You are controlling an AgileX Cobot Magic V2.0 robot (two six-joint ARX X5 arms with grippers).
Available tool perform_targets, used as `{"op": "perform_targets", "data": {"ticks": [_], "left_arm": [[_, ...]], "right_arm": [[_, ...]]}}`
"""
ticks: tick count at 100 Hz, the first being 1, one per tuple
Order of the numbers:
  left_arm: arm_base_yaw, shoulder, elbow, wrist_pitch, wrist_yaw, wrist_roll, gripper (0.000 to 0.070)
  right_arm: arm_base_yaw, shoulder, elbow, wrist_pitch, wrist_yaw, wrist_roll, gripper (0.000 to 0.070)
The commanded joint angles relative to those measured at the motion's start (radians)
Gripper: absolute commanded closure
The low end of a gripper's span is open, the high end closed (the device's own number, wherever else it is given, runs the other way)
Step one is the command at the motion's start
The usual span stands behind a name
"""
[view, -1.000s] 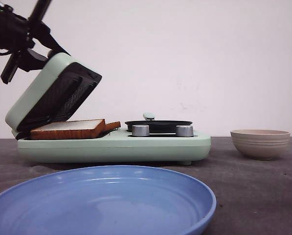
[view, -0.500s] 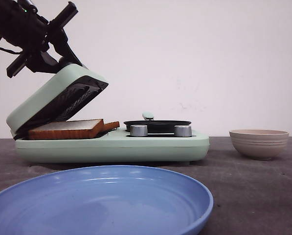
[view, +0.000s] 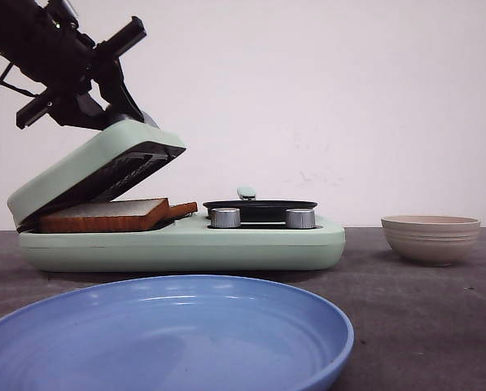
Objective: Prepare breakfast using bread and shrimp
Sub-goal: 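Grasp the lid handle with the left gripper and swing the lid down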
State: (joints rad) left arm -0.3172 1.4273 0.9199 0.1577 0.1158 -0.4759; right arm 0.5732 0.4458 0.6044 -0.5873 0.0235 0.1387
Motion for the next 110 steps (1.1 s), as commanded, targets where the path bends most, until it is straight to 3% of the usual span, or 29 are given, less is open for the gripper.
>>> {"op": "perform_targets", "data": {"ticks": [1, 76, 110], "left_arm": [[0.006, 0.035, -0.011, -0.061, -0.042, 0.127, 0.0697], [-0.058, 0.157, -0.011, -0.069, -0.056, 0.135, 0.0693], [-0.058, 0.157, -0.011, -0.069, -0.051, 0.134, 0.0314]], "right_arm": [[0.006, 0.003, 0.003, 0.010, 0.003, 0.011, 0.0661], [0.006, 0.003, 0.003, 0.009, 0.003, 0.016, 0.0661], [0.006, 0.003, 0.003, 0.010, 0.003, 0.015, 0.0661]]}}
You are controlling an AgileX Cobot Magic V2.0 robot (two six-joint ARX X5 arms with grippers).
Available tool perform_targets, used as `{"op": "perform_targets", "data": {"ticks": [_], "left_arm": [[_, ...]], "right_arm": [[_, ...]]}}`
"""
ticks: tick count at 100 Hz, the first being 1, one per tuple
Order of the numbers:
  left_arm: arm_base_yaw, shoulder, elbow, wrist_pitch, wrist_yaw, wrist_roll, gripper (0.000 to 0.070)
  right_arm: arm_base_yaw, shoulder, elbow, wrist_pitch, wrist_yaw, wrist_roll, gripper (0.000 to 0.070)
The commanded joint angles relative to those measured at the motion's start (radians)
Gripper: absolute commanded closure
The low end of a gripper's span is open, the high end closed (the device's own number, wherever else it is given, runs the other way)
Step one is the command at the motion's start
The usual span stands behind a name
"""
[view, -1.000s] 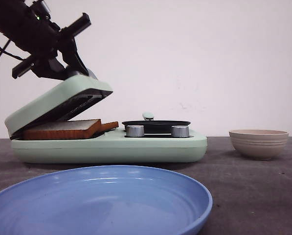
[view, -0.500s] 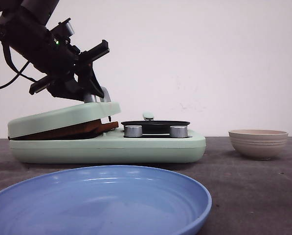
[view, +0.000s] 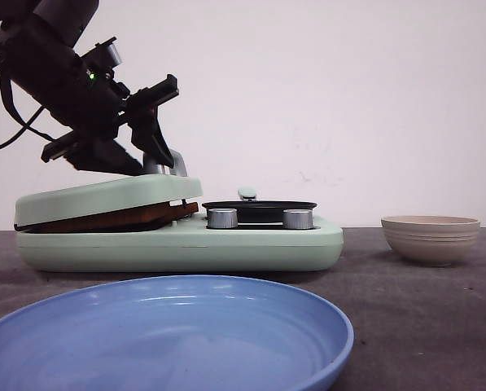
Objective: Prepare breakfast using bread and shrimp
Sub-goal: 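Grasp the lid handle with the left gripper and swing the lid down, then open the left gripper and raise it away from the closed lid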
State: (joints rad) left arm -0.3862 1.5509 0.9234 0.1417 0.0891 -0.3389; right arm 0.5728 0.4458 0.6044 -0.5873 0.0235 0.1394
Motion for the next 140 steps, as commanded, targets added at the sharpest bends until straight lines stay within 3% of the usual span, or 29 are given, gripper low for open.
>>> {"op": "perform_targets", "data": {"ticks": [1, 14, 76, 112, 140], "left_arm": [[0.011, 0.034, -0.014, -0.053, -0.021, -0.004, 0.0300], [0.011, 0.033, -0.014, -0.054, -0.007, -0.010, 0.0176], [0.023, -0.066, 0.208, -0.160, 0.122, -0.029, 0.0176], [0.072, -0.300, 0.239, -0.262, 0.121, -0.019, 0.0178], [0.129, -0.477, 0.237, -0.423, 0.116, 0.043, 0.0180]], "right_arm": [[0.006, 0.003, 0.003, 0.009, 0.003, 0.015, 0.0661], [0.006, 0.003, 0.003, 0.009, 0.003, 0.014, 0.0661], [0.006, 0.003, 0.003, 0.010, 0.005, 0.010, 0.0661], [0.006, 0.003, 0.003, 0.010, 0.012, 0.010, 0.0661], [0.006, 0.003, 0.003, 0.018, 0.037, 0.010, 0.0661]]}}
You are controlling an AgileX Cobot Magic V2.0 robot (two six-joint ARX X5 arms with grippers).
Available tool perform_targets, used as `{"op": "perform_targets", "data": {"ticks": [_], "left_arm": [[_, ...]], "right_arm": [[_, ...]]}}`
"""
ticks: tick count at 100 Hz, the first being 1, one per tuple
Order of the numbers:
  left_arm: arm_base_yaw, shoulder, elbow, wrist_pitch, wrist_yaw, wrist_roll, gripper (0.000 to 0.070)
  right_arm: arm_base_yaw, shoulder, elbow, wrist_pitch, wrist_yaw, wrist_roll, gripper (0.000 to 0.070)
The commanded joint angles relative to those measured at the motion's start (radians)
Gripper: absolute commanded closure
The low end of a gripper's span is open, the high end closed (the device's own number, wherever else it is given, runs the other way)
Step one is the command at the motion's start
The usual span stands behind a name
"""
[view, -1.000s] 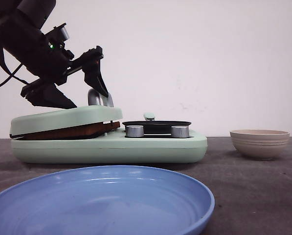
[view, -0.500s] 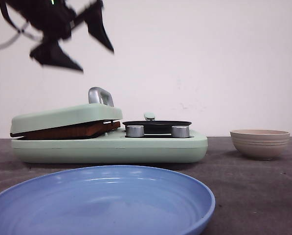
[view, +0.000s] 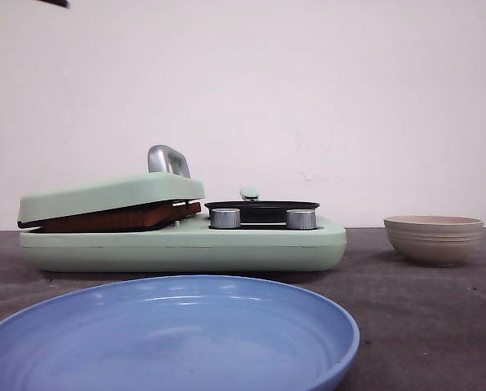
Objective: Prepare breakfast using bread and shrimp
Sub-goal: 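Open the left gripper and raise it away from the closed lid, then move the right gripper to the cream bowl of shrimp and grasp its rim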
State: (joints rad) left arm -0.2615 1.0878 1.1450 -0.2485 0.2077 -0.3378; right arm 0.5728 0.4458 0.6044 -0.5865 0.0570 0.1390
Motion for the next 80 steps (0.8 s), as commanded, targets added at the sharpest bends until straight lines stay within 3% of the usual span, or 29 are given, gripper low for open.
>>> {"op": "perform_targets", "data": {"ticks": [1, 38, 64, 80], "left_arm": [[0.005, -0.019, 0.015, -0.040, -0.002, 0.045, 0.0181], [0.037, -0.240, -0.159, -0.063, -0.005, 0.052, 0.0185], [0.039, -0.414, -0.392, 0.020, -0.006, -0.068, 0.0185], [0.039, -0.515, -0.484, 0.031, -0.005, -0.087, 0.0185]], "right_arm": [[0.006, 0.003, 0.003, 0.018, 0.004, 0.010, 0.0661], [0.005, 0.004, 0.003, 0.026, 0.031, 0.037, 0.0661], [0.004, 0.054, 0.003, 0.045, 0.030, 0.065, 0.0660], [-0.003, 0.110, 0.003, 0.080, 0.039, 0.105, 0.0651]]}}
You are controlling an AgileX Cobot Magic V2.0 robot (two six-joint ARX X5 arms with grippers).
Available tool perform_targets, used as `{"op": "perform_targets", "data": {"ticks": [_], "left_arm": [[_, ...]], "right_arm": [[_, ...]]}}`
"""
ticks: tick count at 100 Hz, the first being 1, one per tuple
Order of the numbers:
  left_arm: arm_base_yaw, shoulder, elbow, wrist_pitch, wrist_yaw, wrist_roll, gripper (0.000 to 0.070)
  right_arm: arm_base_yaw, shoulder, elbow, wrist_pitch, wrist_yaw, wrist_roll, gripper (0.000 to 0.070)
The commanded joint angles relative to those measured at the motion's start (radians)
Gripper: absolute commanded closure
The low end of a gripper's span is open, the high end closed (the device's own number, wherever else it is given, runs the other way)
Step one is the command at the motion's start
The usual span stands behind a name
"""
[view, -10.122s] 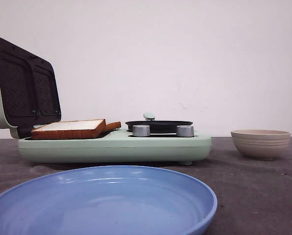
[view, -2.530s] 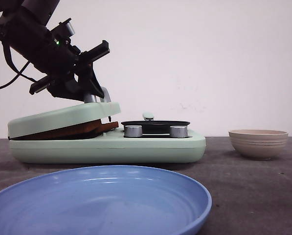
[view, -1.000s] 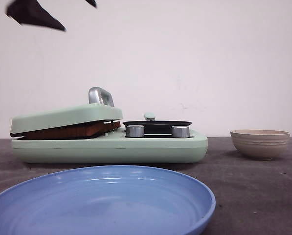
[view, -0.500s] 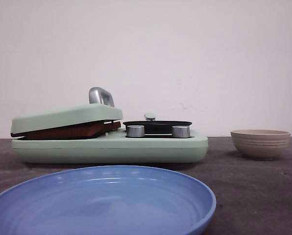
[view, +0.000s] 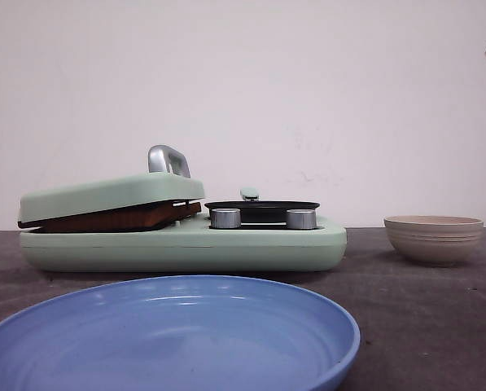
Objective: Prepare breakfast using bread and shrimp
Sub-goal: 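Move the right gripper to the cream bowl of shrimp and grasp its rim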
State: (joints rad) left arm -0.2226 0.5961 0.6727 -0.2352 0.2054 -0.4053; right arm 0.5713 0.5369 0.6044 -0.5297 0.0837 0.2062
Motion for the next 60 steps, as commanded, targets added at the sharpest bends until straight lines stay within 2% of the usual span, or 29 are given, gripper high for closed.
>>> {"op": "perform_targets", "data": {"ticks": [1, 12, 20, 29, 36, 60], "left_arm": [[0.000, -0.029, -0.016, 0.016, -0.003, -0.019, 0.0185], [0.000, -0.086, -0.044, -0.016, -0.003, -0.013, 0.0185], [0.000, -0.113, -0.048, -0.060, -0.003, 0.011, 0.0185], [0.000, -0.132, -0.048, -0.099, -0.003, 0.032, 0.0185], [0.000, -0.142, -0.048, -0.118, -0.003, 0.045, 0.0185], [0.000, -0.153, -0.048, -0.143, -0.003, 0.093, 0.0185]], "right_arm": [[-0.003, 0.022, 0.003, 0.026, 0.014, 0.042, 0.0646], [-0.034, 0.061, 0.003, 0.060, 0.021, 0.057, 0.0635], [-0.069, 0.090, 0.003, 0.083, -0.002, 0.072, 0.0629], [-0.128, 0.126, 0.004, 0.101, -0.046, 0.093, 0.0527], [-0.186, 0.156, 0.005, 0.108, -0.095, 0.115, 0.0478], [-0.429, 0.267, 0.039, 0.147, -0.315, 0.161, 0.0477]]}}
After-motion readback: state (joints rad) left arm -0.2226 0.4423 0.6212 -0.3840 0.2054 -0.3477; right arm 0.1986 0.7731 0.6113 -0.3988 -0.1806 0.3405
